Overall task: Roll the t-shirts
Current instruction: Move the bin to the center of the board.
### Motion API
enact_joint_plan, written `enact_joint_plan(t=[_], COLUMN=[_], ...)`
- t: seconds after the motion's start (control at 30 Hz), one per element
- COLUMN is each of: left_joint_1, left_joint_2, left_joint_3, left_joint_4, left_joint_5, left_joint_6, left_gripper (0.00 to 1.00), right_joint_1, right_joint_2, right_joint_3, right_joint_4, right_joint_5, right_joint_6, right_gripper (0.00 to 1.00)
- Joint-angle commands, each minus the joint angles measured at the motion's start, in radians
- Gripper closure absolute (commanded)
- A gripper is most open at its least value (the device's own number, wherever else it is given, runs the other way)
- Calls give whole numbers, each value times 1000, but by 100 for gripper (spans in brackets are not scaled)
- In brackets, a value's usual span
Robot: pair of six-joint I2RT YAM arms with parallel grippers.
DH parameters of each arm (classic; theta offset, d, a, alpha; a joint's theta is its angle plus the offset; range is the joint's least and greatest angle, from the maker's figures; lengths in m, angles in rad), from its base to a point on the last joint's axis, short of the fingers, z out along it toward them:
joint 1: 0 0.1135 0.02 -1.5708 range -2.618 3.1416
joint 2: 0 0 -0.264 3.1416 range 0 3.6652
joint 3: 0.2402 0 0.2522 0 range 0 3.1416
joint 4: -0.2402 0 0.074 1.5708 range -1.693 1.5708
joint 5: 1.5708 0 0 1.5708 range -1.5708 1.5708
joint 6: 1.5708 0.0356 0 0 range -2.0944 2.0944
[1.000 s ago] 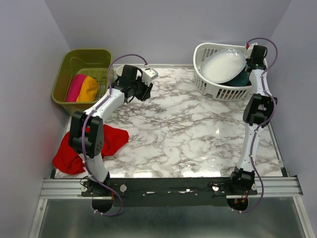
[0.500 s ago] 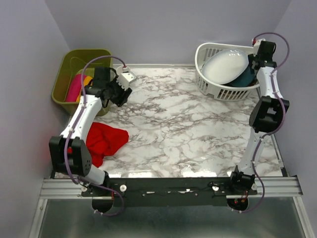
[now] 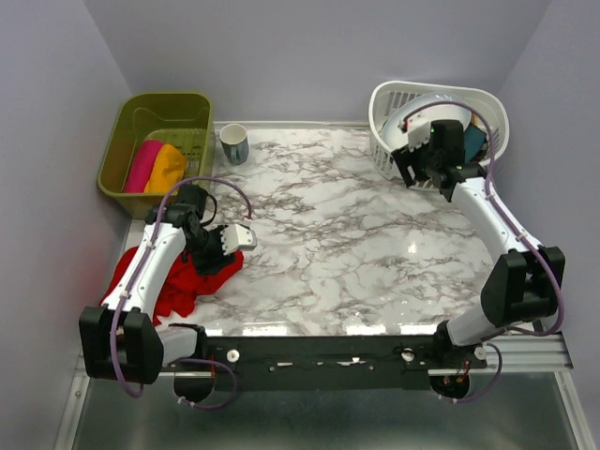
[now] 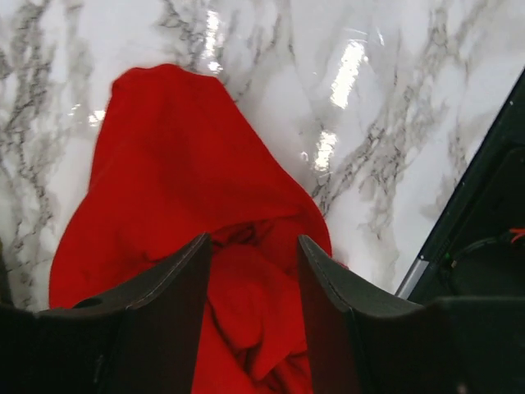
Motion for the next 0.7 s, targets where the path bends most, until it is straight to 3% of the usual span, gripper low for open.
enact_joint_plan(t=[0.0,0.2,0.37,0.47,0.5,0.57,0.6,0.67], left_joint_1=[-2,-3,-32,-58,-74,-89,-97,-118], left_joint_2=[45,143,270,326,333,333,335,350], left_joint_3=[-57,-142,-102,-85,-88,-103,-116,-104], left_joint_4=[-37,143,200,197,188,206,229,248], left_joint_5=[9,-76,-131,-149,-140,-116,-108,-64], left_joint_6=[112,98,-21,-75,-51,-3,21,70], left_gripper=[44,46,50,63,73,84,95,100], right_joint_1=[85,97,96,111,118,126,128,128], right_joint_2=[-72,-65,-49,-25,-19,-25,-31,-52], right_joint_3=[-113,-41,-21,-23,-17,-9,-7,9], right_joint_4=[-78,-172,-144,-114,-113,-110,-114,-133], right_joint_5=[-211,-225,-291,-325,-319,-319,-317,-297], right_joint_6=[13,-24,-13,47,62,99,102,90], right_gripper=[14,14,14,15,15,15,15,15])
